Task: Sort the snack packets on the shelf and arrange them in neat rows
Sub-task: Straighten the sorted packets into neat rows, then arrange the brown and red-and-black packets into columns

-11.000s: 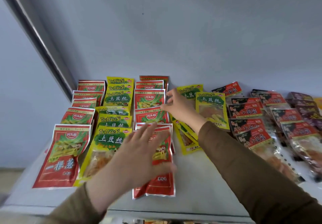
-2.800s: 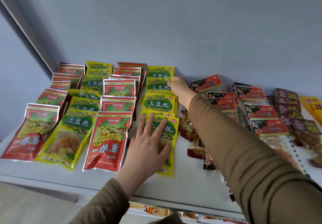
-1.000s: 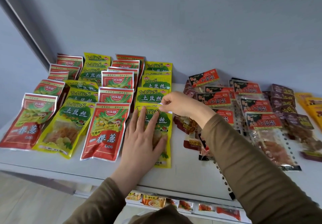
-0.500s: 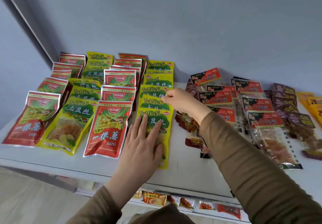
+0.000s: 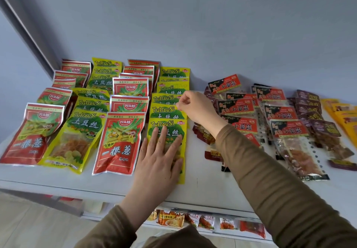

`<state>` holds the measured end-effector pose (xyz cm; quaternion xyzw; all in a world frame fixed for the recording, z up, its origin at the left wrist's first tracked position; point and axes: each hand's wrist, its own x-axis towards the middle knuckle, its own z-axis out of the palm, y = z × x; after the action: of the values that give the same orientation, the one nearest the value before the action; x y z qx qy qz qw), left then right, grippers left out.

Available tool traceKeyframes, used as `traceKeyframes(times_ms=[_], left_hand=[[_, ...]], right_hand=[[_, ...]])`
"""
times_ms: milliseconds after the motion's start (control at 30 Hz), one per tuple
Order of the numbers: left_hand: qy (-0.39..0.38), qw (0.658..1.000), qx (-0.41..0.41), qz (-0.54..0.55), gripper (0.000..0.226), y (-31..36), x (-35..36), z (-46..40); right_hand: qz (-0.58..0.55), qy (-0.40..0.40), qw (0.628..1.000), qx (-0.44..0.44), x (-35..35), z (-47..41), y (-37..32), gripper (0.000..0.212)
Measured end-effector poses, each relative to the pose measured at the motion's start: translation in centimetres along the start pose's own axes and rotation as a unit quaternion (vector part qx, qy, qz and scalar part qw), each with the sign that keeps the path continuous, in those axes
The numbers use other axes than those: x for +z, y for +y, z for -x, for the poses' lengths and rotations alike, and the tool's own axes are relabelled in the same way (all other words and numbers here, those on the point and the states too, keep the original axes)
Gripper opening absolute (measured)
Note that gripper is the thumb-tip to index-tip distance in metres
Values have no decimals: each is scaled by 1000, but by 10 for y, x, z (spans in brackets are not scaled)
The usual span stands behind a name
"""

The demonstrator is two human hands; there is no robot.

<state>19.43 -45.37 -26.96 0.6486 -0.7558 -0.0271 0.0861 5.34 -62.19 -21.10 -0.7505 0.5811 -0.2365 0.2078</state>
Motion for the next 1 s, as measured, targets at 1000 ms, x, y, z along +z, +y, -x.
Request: traceKeyframes(times_ms=[1000], left_hand=[[-44, 994, 101, 12, 83, 185, 36, -81]], right_hand=[[-213, -14, 971, 107, -117, 83, 150, 53]])
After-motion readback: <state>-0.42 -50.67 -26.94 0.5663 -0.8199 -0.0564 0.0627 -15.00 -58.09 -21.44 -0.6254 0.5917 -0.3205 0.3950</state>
